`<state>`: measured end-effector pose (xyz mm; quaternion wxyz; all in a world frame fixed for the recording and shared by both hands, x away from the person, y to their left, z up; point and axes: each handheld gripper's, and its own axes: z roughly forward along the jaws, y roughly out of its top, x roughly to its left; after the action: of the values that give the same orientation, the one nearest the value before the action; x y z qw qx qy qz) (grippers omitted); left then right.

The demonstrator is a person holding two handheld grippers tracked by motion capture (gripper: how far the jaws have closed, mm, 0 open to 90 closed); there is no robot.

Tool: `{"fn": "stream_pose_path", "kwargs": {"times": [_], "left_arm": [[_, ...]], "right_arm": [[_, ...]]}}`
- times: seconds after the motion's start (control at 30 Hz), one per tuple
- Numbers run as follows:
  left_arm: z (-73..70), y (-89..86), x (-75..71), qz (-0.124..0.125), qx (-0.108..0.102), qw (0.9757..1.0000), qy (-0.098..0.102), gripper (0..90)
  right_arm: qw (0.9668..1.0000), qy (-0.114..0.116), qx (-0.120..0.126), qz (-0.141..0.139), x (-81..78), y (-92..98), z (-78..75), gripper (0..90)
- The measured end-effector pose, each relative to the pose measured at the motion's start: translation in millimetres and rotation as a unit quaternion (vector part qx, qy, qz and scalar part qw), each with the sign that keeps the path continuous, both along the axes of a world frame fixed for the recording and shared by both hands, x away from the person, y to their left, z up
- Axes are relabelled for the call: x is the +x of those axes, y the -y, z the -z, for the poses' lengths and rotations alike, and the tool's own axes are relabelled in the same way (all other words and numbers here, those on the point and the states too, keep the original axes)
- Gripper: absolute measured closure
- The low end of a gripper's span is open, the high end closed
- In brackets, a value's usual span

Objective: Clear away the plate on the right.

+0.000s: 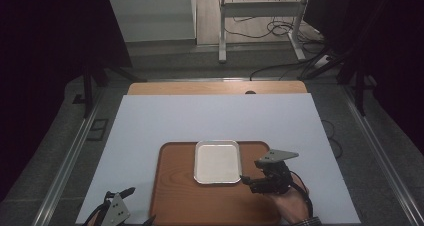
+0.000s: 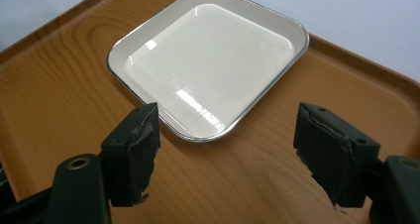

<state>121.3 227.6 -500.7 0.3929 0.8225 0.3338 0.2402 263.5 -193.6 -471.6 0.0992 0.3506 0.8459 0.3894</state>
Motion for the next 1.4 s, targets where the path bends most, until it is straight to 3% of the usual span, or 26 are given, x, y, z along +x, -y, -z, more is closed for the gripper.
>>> {"fn": "stream_pose_path", "kwargs": {"times": [1.4], "left_arm": [[0.4,0.8,-0.1,0.0,0.001,1.0,0.001,4.5]], "right_arm": [[0.9991,0.024,-0.012,0.032,-15.0,35.2,-3.5,15.0]]}}
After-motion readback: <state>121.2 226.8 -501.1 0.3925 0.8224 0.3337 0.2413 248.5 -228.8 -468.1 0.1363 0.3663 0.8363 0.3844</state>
